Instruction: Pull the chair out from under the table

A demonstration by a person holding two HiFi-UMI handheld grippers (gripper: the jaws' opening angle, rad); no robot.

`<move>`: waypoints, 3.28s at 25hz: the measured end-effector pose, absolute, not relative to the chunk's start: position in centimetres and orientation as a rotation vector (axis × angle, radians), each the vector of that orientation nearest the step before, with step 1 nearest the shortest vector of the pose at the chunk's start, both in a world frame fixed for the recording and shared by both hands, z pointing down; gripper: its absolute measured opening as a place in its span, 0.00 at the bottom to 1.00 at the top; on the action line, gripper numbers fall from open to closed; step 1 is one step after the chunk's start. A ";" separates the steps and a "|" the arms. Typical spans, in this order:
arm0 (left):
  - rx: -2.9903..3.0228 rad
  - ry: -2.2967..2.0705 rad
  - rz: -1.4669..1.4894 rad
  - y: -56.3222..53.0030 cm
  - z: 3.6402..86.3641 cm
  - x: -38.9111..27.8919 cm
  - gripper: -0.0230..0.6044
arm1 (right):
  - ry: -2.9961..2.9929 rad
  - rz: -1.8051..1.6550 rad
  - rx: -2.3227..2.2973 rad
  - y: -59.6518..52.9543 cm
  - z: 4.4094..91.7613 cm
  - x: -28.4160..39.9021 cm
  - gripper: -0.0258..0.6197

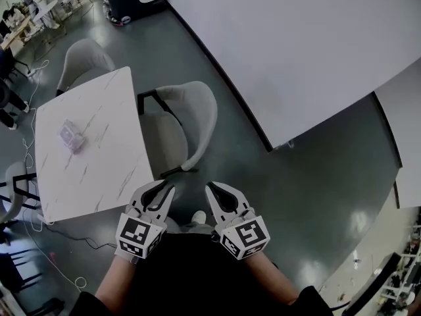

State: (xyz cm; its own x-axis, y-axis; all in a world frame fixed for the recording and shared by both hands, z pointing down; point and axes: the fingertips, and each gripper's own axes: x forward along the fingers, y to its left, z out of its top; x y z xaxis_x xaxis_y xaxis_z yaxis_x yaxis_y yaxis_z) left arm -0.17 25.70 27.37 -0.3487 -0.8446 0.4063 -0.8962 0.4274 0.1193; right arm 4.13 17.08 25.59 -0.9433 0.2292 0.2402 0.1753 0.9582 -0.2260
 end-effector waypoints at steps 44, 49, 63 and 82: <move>1.660 -1.759 0.439 20.6 46.0 -11.7 0.27 | -2.613 0.299 0.058 14.9 32.9 -6.7 0.06; 1.611 -1.704 0.505 18.0 49.7 -10.8 0.30 | -2.580 0.307 0.062 12.8 33.4 -5.6 0.06; 1.547 -1.589 0.705 11.9 62.3 -9.9 0.37 | -2.516 0.329 0.108 8.1 36.5 -2.3 0.06; 1.378 -1.482 0.680 9.3 73.1 -9.7 0.40 | -2.437 0.432 0.208 5.9 41.0 1.2 0.06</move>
